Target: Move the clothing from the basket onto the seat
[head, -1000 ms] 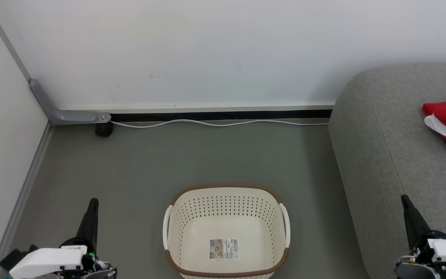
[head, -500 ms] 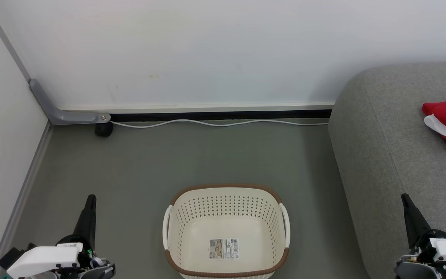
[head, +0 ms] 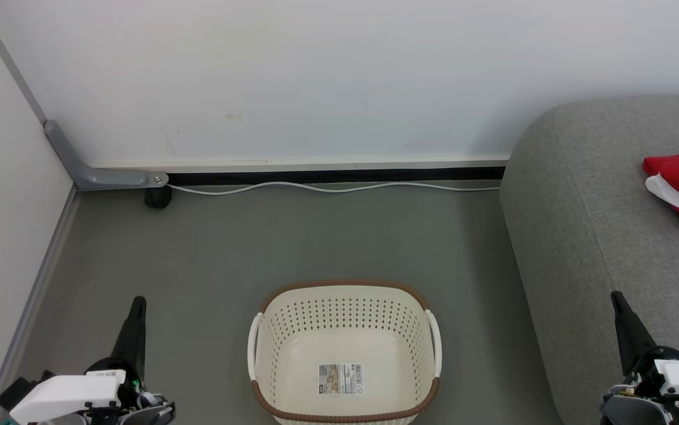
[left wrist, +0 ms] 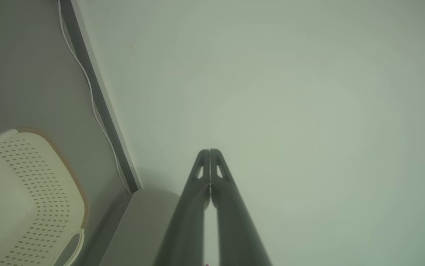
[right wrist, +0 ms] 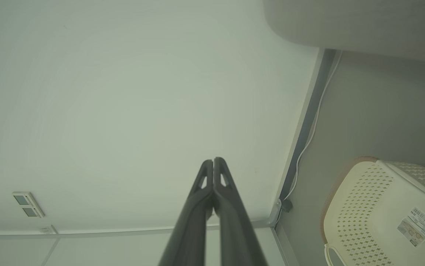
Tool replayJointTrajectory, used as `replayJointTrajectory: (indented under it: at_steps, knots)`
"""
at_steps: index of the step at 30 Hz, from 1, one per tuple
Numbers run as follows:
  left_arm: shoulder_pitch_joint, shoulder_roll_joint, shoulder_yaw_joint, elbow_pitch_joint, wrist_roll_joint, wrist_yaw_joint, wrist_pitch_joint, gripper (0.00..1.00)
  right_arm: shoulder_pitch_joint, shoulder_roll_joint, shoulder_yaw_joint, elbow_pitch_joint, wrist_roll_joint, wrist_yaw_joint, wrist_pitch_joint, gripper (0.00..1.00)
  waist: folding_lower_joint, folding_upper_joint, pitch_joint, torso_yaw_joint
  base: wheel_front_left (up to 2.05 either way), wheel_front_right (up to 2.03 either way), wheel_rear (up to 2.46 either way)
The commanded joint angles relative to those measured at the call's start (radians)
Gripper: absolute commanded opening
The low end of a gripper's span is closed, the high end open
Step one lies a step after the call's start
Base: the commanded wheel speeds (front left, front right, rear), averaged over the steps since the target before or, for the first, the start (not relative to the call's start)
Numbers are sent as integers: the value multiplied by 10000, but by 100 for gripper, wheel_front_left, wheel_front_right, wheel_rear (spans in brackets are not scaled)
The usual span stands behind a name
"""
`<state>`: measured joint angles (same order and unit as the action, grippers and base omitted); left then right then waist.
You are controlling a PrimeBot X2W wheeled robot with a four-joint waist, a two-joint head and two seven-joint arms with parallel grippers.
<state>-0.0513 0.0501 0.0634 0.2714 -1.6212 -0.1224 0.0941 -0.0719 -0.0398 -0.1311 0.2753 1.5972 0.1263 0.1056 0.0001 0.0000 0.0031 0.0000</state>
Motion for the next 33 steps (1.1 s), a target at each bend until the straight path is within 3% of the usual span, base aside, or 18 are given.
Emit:
replayJointTrajectory:
  at_steps: [1, 33]
  knots:
    - [-553, 121, 341, -268, -10, -82, 61, 0, -361, -105, 162, -305, 105, 44, 85, 0, 0, 0, 0, 0, 0, 0, 0]
    - [-558, 78, 403, -266, 42, -82, 110, 0, -362, -105, 161, -305, 105, 44, 85, 0, 0, 0, 0, 0, 0, 0, 0]
